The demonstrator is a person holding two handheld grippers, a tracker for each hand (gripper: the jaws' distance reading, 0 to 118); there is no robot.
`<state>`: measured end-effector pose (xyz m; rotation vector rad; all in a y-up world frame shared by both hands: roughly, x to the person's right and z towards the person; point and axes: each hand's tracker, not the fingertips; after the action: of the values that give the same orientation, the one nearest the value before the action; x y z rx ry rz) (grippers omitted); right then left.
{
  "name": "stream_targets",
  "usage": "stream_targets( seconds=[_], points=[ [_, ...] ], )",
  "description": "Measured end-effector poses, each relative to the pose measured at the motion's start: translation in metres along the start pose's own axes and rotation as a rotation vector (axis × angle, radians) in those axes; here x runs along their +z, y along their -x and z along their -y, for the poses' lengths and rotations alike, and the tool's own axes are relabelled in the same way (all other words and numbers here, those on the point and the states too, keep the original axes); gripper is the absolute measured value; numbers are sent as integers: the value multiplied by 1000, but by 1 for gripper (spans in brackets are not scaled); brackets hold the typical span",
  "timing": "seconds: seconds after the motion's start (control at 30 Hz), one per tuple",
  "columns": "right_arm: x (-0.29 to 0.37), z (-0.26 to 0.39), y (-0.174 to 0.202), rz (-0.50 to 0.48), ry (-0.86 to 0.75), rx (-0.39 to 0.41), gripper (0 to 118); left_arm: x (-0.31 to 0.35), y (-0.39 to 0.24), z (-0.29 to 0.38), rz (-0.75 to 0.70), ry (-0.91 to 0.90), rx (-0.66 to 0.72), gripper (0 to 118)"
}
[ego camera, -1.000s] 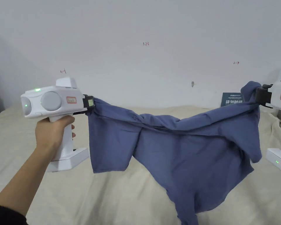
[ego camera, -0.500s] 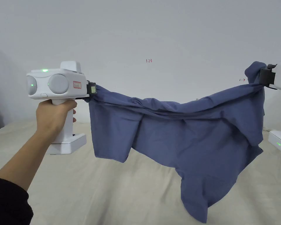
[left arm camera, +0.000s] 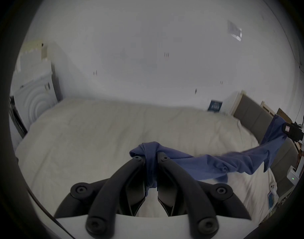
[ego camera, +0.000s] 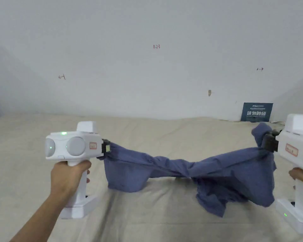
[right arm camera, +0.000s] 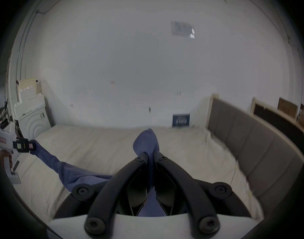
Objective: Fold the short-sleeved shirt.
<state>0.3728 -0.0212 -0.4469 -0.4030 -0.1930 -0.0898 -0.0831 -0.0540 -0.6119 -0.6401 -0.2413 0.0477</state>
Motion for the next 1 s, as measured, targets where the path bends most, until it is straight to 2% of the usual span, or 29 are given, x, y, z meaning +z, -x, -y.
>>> stream_targets(
  seconds=[0.17, 0.27, 0.43, 0.57, 1.0],
  points=[
    [12, 90, -5, 6, 131, -43, 3, -17, 22, 92, -7, 133, 50, 10],
    [27, 135, -10, 12, 188, -90, 3, -13, 33, 139, -23, 179, 64, 10],
    [54, 197, -18, 21, 249, -111, 3, 4, 48, 198, -29, 235, 98, 10],
    [80, 228, -20, 30, 292, -143, 3, 25, 58, 233, -47, 270, 111, 10],
    [169, 282, -16, 41, 343, -163, 3, 111, 86, 305, -67, 308, 155, 10]
  ],
)
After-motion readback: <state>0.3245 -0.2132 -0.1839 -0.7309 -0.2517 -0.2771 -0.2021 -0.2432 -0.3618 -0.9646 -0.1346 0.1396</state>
